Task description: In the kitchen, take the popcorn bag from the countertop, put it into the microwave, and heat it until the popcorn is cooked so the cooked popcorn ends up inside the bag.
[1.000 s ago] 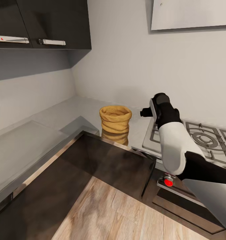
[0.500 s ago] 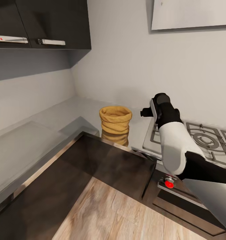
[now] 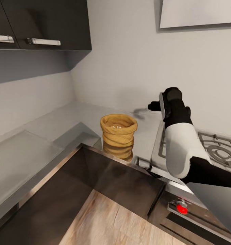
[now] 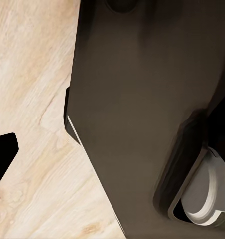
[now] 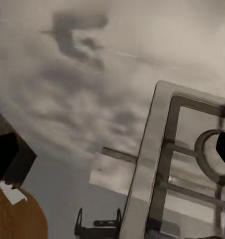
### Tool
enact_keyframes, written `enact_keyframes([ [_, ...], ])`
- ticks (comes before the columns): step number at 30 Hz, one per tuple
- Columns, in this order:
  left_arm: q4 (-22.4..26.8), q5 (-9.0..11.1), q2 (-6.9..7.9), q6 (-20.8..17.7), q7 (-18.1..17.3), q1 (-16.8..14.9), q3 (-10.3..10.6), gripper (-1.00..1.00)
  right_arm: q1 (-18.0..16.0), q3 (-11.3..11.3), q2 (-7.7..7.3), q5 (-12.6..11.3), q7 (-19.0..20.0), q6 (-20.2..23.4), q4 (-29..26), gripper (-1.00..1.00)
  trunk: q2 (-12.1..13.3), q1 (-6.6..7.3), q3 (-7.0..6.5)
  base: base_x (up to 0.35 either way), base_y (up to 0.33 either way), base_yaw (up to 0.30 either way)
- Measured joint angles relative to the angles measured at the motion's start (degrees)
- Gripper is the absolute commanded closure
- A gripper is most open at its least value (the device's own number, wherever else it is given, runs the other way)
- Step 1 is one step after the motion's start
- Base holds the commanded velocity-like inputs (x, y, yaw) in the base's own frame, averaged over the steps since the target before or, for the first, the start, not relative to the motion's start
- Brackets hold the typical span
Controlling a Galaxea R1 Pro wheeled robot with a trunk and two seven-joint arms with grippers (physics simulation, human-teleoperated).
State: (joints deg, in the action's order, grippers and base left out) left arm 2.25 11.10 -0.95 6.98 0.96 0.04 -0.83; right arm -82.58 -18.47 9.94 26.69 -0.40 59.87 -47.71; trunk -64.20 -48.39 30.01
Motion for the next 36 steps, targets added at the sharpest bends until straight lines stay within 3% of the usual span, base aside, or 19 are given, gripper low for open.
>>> enact_keyframes([
  [16, 0.0, 0.1, 0.00, 0.0, 0.0, 0.0, 0.0, -1.00, 0.0, 0.1, 0.00, -0.1, 0.1, 0.0, -1.0, -1.00, 0.0, -0.01, 0.01, 0.004, 0.000, 0.246],
  [20, 0.0, 0.1, 0.00, 0.1, 0.0, 0.0, 0.0, -1.00, 0.0, 0.2, 0.00, 0.1, -0.2, 0.0, -0.4, -1.00, 0.0, -0.01, 0.00, 0.000, 0.000, 0.056],
  [29, 0.0, 0.1, -0.02, 0.1, 0.0, 0.0, -0.1, -1.00, 1.3, 0.2, -0.01, 0.7, -0.5, 0.0, 7.1, -1.00, 0.0, -0.01, 0.01, 0.000, 0.000, 0.003],
  [36, 0.0, 0.1, 0.00, 0.1, 0.0, 0.0, -0.1, -1.00, 1.3, 0.2, -0.01, 0.3, -0.4, 0.0, 7.8, -1.00, 0.0, -0.01, 0.00, 0.000, 0.000, 0.000],
])
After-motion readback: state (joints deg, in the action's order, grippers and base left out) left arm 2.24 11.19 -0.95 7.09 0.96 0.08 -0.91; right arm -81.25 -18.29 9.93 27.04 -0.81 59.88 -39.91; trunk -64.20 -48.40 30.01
